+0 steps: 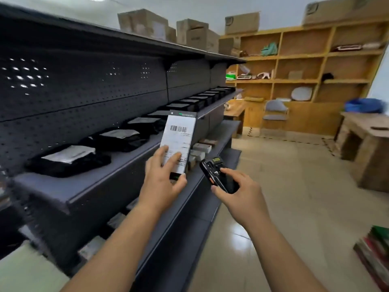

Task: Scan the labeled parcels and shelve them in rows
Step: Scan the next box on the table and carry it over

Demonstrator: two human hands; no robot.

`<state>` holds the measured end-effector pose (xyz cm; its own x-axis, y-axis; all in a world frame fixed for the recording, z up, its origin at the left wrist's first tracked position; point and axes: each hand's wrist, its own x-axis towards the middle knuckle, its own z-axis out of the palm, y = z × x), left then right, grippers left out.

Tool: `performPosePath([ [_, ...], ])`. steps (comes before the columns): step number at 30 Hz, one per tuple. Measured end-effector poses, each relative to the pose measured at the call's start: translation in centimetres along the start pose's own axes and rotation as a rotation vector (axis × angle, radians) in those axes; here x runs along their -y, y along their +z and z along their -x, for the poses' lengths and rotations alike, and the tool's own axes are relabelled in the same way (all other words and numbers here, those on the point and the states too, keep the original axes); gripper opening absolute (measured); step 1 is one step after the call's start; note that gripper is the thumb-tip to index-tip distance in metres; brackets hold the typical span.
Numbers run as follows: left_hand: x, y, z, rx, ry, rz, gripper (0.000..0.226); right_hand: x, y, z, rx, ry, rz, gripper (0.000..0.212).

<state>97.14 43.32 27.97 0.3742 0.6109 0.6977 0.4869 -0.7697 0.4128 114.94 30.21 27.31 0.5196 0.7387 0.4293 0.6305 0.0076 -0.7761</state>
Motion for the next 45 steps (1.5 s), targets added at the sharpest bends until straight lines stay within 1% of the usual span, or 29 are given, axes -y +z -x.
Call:
performPosePath([
  [3, -1.4, 6.5, -3.2, 0.052, 0.016, 0.045, 0.054, -4.3, -2.3, -3.8, -0.010, 0.042, 0.039, 0.049],
  [7, -1.3, 14.8, -7.8, 0.108, 0.042, 0.082, 0.055, -10.1, -3.6, -9.7, -0.054, 0.077, 0.059, 0.050],
  [14, -1.1, 30.0, -18.6, 0.210, 0.075, 0.167, 0.054, -20.1, -6.7, -22.2, -0.123, 0.201, 0.112, 0.051],
  [21, -2.2, 46.8, -26.4, 0.336, 0.077, 0.200, 0.056, -32.5, -9.5, -33.7, -0.164, 0.326, 0.159, 0.052],
  [27, -3.2, 61.9, -34.7, 0.379, 0.038, 0.194, 0.055, -44.5, -12.2, -45.3, -0.162, 0.356, 0.178, 0.051],
  [32, -3.6, 72.2, -43.4, 0.397, -0.007, 0.181, 0.055, -52.0, -14.1, -57.4, -0.124, 0.351, 0.190, 0.051],
  [37, -0.2, 80.8, -51.3, 0.364, -0.055, 0.156, 0.054, -58.3, -12.8, -69.4, -0.031, 0.338, 0.194, 0.053],
  [42, 5.4, 90.8, -59.4, 0.301, -0.115, 0.131, 0.052, -65.1, -9.8, -82.3, 0.034, 0.272, 0.188, 0.051],
  [45, 8.7, 96.7, -65.3, 0.286, -0.149, 0.138, 0.050, -68.8, -8.3, -90.6, 0.067, 0.267, 0.195, 0.051],
])
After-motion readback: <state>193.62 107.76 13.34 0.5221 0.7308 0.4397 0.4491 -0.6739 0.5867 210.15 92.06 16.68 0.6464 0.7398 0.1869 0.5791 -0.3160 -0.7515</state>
